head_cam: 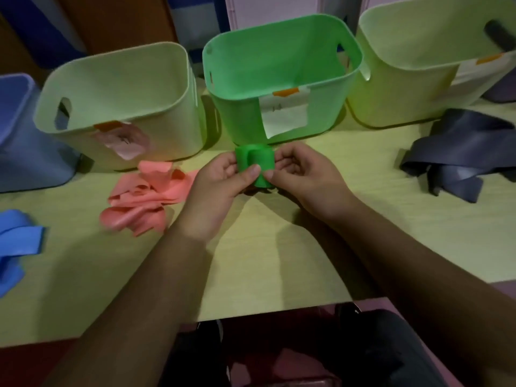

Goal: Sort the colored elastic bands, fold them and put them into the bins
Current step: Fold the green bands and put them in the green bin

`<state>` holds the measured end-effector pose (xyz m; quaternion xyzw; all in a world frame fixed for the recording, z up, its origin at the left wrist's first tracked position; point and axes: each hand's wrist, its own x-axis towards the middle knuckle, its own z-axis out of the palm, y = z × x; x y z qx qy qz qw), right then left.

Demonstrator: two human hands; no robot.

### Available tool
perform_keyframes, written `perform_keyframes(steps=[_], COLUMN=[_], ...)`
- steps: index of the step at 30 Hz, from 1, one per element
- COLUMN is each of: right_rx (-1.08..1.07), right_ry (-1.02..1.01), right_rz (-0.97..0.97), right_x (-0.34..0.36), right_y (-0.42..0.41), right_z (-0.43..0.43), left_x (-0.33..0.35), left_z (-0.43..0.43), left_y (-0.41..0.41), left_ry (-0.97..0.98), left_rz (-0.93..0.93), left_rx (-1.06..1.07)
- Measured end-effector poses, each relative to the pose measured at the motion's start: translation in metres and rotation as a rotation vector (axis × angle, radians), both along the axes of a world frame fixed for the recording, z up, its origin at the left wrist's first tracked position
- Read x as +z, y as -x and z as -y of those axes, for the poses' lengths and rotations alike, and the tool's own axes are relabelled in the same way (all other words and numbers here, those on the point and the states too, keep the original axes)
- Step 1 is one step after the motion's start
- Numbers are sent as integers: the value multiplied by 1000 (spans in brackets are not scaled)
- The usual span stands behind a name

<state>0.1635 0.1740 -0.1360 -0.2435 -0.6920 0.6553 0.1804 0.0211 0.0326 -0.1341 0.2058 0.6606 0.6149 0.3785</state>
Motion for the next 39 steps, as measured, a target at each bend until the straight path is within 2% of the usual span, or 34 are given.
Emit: perform_keyframes(steps=[7, 12, 17, 23, 26, 30, 34, 39], right_rx=[38, 53, -55, -194, -317, -302, -237, -306], right_ry=[174, 89, 45, -238, -447, -717, -788, -889], right_rz=[214, 261, 184, 204, 234, 296, 377, 307], right_x=[42, 97, 155, 180, 170, 149, 126, 110], right_y=[1, -11, -7, 13, 19, 26, 30, 29], right_z=[-15, -30, -51, -100, -135, -169, -177, -170], left_x=[43, 97, 155, 182, 173, 158, 133, 95], left_z=[-15, -28, -60, -120, -157, -206, -244, -264], left_y=[-14, -15, -6, 13, 28, 41, 48, 52], left_ry=[148, 148, 120, 100, 162, 274, 418, 647], left_rz=[165, 141, 71, 68, 127, 211, 270, 113], left_rx=[107, 116, 88, 106, 139, 146, 96, 54])
